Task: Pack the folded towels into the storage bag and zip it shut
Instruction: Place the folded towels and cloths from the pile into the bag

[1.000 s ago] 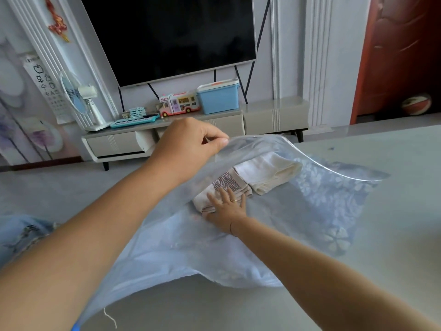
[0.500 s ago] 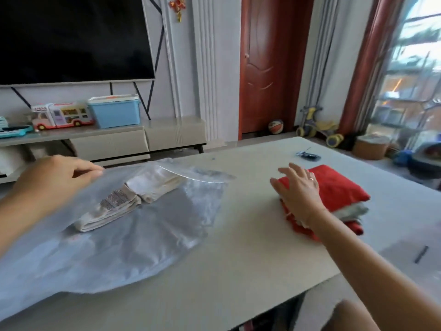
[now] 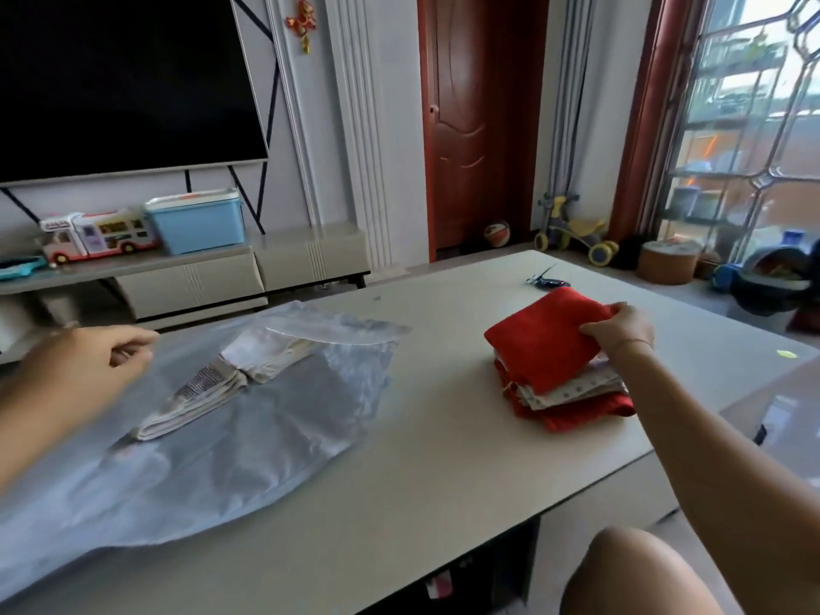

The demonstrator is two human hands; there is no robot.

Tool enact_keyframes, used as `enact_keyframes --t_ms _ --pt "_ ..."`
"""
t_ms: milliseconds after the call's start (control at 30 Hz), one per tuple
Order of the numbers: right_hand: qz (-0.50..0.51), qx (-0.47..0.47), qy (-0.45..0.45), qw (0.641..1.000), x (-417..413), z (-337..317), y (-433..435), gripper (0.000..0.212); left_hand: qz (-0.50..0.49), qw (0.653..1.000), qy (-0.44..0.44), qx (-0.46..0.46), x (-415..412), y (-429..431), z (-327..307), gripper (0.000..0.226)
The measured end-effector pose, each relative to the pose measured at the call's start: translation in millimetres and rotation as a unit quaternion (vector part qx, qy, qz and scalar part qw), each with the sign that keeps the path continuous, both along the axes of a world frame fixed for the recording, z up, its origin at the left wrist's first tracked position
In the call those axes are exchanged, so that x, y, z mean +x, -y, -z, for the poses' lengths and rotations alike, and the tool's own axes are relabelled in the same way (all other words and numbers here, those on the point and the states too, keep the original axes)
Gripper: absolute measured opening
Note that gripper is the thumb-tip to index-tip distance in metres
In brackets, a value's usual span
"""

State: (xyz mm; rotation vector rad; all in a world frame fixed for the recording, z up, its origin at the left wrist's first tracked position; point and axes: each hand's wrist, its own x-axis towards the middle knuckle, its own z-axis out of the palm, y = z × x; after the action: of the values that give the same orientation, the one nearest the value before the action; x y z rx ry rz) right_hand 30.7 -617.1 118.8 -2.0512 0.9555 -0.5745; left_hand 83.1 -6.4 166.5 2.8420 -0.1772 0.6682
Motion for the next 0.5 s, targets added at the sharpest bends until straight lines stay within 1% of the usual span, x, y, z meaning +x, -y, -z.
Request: enact_keyframes --t_ms 67,100,167,234,267,334,401,434,501 --pt "-0.016 0.002 0.055 0.998 6.3 -0.3 -9.5 0.044 -0.009 0.999 -0.005 -0.037 -14.4 -3.6 1.5 0.021" --pt "-0.023 0.000 0.076 0.997 8.9 -0.4 -16.1 0.043 -0.015 0.999 -0.005 -0.040 -21.5 -5.2 1.7 0.020" --pt "-0.049 -0.007 0.112 0.992 10.2 -6.2 -32.4 0.041 -0.040 0.999 0.015 0.001 -38.9 -6.8 -2.0 0.015" --pt "-0.107 -0.033 0.157 0.981 7.4 -17.3 -56.4 0.036 -0.035 0.999 0.024 0.021 -60.5 -2.2 -9.6 0.011" --pt "-0.144 -0.035 0.177 0.973 2.9 -24.3 -70.3 0.033 -0.035 0.999 0.014 0.020 -67.9 1.8 -12.4 0.009" --pt "-0.229 -0.006 0.210 0.950 -6.4 -39.8 -109.4 0.034 -0.052 0.999 0.001 0.009 -79.3 4.7 -18.0 0.005" --pt "-0.314 0.061 0.220 0.922 -21.2 -54.1 -149.3 0.037 -0.069 0.998 0.007 -0.001 -84.4 7.1 -21.5 0.006" --pt "-0.359 0.099 0.218 0.902 -27.4 -58.5 -167.8 0.037 -0.072 0.997 0.021 -0.009 -84.9 8.6 -23.1 0.008" --pt "-0.453 0.176 0.186 0.854 -34.1 -60.8 -205.5 0.035 -0.074 0.995 0.053 -0.028 -87.5 11.3 -27.4 0.009"
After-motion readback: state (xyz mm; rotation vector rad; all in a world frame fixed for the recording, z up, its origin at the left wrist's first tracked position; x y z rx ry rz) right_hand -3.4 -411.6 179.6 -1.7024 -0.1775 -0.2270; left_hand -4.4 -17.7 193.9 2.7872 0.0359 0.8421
